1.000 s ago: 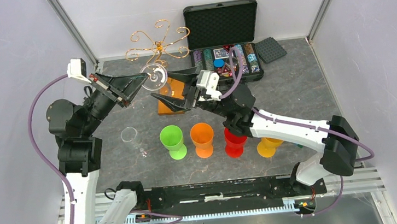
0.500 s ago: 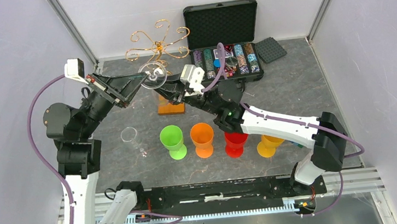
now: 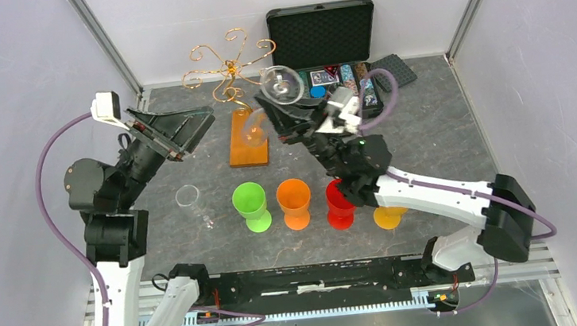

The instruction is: Take the wine glass off the wine glass rack

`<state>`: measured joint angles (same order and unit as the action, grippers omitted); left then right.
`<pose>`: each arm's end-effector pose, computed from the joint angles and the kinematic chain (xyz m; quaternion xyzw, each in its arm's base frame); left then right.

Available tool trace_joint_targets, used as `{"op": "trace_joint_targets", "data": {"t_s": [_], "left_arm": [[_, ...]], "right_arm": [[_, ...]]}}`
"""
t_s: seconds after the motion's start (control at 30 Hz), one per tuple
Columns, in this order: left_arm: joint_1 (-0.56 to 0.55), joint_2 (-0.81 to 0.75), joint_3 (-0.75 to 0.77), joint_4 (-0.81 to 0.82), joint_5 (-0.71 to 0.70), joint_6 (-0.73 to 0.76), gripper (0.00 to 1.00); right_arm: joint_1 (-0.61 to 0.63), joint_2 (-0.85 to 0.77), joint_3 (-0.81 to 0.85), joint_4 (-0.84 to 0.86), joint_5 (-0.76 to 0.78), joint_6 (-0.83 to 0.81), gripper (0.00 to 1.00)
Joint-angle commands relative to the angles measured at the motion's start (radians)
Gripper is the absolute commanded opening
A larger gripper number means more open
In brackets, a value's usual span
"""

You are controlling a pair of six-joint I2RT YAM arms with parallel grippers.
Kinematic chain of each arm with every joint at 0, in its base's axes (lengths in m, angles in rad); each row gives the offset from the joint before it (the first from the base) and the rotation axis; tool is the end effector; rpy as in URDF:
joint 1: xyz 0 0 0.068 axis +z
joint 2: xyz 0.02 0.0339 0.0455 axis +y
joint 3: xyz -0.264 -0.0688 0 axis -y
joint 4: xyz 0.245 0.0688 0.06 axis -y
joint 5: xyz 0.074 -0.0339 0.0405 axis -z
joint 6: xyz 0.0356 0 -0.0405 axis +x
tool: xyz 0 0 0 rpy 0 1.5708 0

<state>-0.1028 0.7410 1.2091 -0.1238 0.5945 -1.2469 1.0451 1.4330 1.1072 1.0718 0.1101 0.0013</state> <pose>0.1116 -0.0316 0.4907 -0.0965 0.5923 -0.6201 0.5052 0.1616 0.2708 0.4277 -0.1558 0.3721 0.4380 0.8034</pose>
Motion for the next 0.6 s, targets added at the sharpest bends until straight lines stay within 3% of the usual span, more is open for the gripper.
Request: {"op": "trace_joint_targets", "data": {"t_s": [0.0,0.27,0.43,0.57], "left_arm": [[-0.002,0.007,-0.043,0.021,-0.002,0.102,1.00],[-0.003,0.037,-0.146,0.120,0.054,0.101,1.00],[-0.023,0.072,-0.200,0.343,0.131,0.021,1.00],[-0.099,0.123,-0.216,0.452,0.155,-0.014,1.00]], "right_arm": [[-0.001,-0.128,-0.098,0.258,0.200,0.096,0.00],[-0.002,-0.268,-0.211,0.328,0.359,0.218,0.00],[-0.002,-0.308,-0.228,0.258,0.442,0.316,0.00],[-0.002,-0.316,-0.235,0.223,0.489,0.360,0.00]]}}
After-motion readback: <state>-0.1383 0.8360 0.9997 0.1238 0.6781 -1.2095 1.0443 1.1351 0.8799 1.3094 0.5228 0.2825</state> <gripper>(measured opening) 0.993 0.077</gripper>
